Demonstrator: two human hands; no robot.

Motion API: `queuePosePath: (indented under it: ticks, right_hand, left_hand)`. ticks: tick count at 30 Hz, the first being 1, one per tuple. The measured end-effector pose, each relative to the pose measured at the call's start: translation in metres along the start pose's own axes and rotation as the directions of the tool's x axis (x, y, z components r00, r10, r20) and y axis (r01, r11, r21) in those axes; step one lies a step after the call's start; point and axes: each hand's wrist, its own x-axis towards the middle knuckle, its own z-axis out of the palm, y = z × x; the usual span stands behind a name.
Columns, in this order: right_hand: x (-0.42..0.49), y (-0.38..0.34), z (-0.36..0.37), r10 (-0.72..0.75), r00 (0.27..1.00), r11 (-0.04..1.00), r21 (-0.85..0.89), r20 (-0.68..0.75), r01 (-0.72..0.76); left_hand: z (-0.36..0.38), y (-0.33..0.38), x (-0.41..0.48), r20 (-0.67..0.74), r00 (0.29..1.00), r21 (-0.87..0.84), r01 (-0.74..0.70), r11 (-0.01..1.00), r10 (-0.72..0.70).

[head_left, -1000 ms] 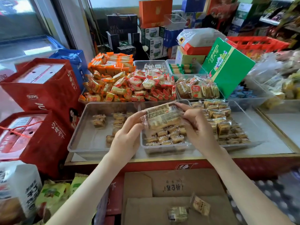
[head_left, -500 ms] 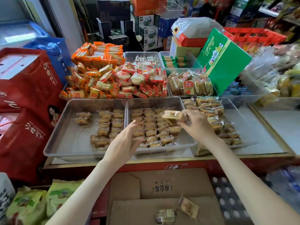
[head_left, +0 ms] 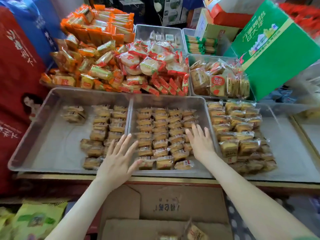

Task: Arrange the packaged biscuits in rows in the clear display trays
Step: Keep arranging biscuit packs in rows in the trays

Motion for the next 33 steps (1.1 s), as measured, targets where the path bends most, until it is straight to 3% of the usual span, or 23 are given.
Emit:
queuePosePath:
  ticks: [3, 6, 8, 11, 13, 15, 17, 19, 23, 25, 28, 33]
  right_hand:
    - [0.008, -0.005, -0.002, -0.051, 0.991, 0.997, 0.056, 0.126, 0.044]
    - [0.014, -0.009, -0.032, -0.025, 0.960, 0.997, 0.082, 0.278, 0.002]
    - [0.019, -0.022, -0.069, -0.006, 0.960, 0.987, 0.153, 0.279, -0.038]
    - [0.034, -0.072, -0.122, -0.037, 0.999, 0.955, 0.296, 0.019, 0.030]
    - [0.049, -0.129, -0.147, -0.131, 0.970, 0.886, 0.414, -0.204, 0.207]
    - [0.069, -0.197, -0.163, -0.244, 0.918, 0.797, 0.475, -0.311, 0.373]
    - [0.095, -0.266, -0.172, -0.328, 0.891, 0.770, 0.457, -0.315, 0.445]
    - [0.123, -0.321, -0.174, -0.350, 0.909, 0.806, 0.421, -0.227, 0.416]
    - [0.169, -0.379, -0.163, -0.231, 0.956, 0.924, 0.268, -0.180, 0.273]
    - [0.173, -0.385, -0.161, -0.212, 0.943, 0.950, 0.171, -0.257, 0.260]
    - [0.162, -0.381, -0.156, -0.302, 0.866, 0.934, 0.059, -0.399, 0.353]
    - [0.109, -0.339, -0.182, -0.361, 0.784, 0.831, 0.207, -0.505, 0.516]
  left_hand:
    - [-0.003, 0.003, 0.000, -0.003, 1.000, -0.041, 0.000, 0.999, 0.000]
    - [-0.018, 0.002, -0.003, 0.014, 1.000, -0.195, 0.004, 0.981, -0.002]
    - [-0.037, -0.023, -0.011, -0.090, 0.994, -0.265, 0.042, 0.963, -0.068]
    - [-0.052, -0.105, -0.031, -0.308, 0.924, -0.106, 0.202, 0.974, -0.226]
    - [-0.060, -0.164, -0.045, -0.272, 0.896, 0.002, 0.366, 0.931, -0.352]
    - [-0.060, -0.209, -0.055, -0.198, 0.884, 0.082, 0.444, 0.892, -0.422]
    - [-0.054, -0.231, -0.057, -0.143, 0.889, 0.102, 0.451, 0.887, -0.436]
    - [-0.050, -0.236, -0.056, -0.137, 0.905, 0.105, 0.419, 0.902, -0.404]
    - [-0.047, -0.239, -0.058, -0.194, 0.910, 0.102, 0.390, 0.915, -0.366]
    - [-0.048, -0.242, -0.060, -0.188, 0.911, 0.065, 0.384, 0.921, -0.367]
    - [-0.053, -0.242, -0.063, -0.132, 0.905, -0.014, 0.406, 0.914, -0.404]
    - [-0.059, -0.242, -0.065, -0.126, 0.913, -0.088, 0.380, 0.921, -0.388]
